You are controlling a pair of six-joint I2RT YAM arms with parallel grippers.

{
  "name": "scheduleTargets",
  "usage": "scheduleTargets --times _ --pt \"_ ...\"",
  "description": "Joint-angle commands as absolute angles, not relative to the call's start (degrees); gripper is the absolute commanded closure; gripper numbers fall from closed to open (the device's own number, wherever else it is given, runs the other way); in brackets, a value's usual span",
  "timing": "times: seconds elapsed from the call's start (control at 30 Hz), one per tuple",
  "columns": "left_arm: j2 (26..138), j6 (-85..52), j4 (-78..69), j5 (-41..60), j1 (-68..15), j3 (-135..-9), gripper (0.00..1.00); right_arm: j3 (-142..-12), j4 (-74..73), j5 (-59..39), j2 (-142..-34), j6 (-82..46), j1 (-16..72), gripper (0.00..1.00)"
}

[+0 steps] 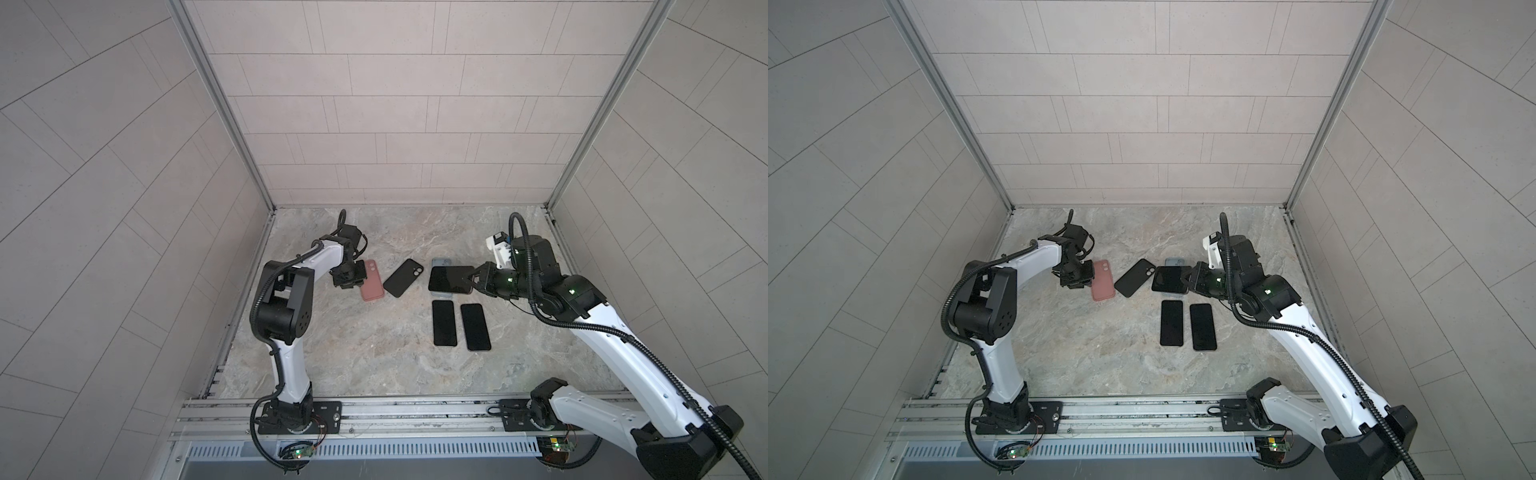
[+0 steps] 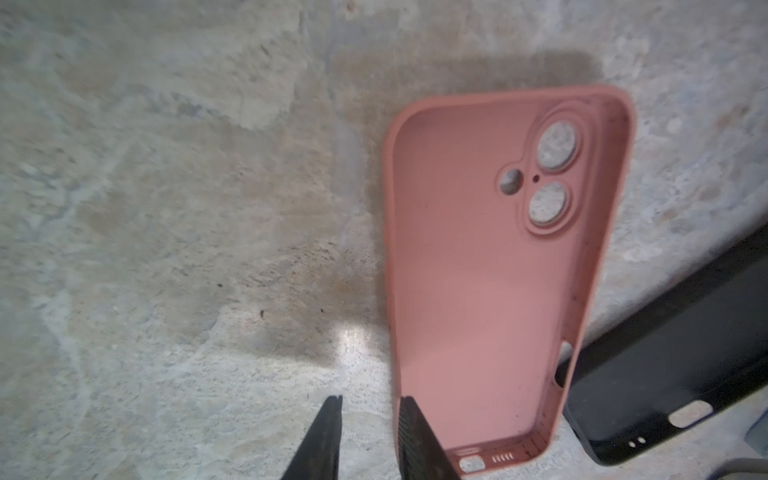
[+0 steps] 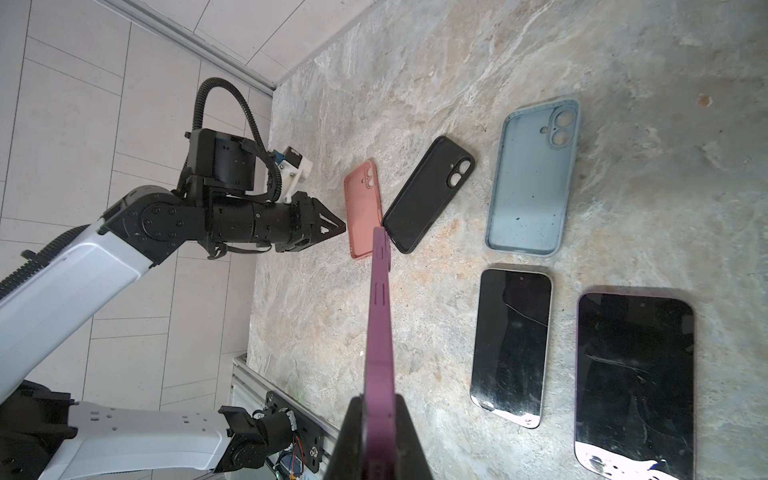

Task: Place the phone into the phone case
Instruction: 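Move the left gripper over the pink case while the right gripper holds the phone, then grasp the pink case edge with the left gripper and lift it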

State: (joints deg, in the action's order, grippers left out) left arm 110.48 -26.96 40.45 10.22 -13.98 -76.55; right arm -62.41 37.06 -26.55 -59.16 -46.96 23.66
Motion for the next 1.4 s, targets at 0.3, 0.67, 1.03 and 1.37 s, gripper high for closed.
scheduleTargets --times 0.3,0.67,1.03,1.37 --pt "115.95 -26.83 40.47 10.95 -13.72 -81.0 0.79 -62.9 34.28 -26.46 -57.06 -47.15 23.46 1.0" --pt "122.24 -18.75 50.61 4.83 -14.0 -95.76 1.0 -61.88 33.64 -26.92 -57.02 -47.12 23.33 1.0" --pt "129.76 -12.93 59.22 -1.93 -19.29 -109.25 1.0 -61.96 32.34 -27.59 -58.36 -48.16 23.35 1.0" --pt "125.3 -19.98 57.42 -1.33 -24.17 -103.81 1.0 -61.66 32.17 -27.51 -57.97 -48.78 23.38 1.0"
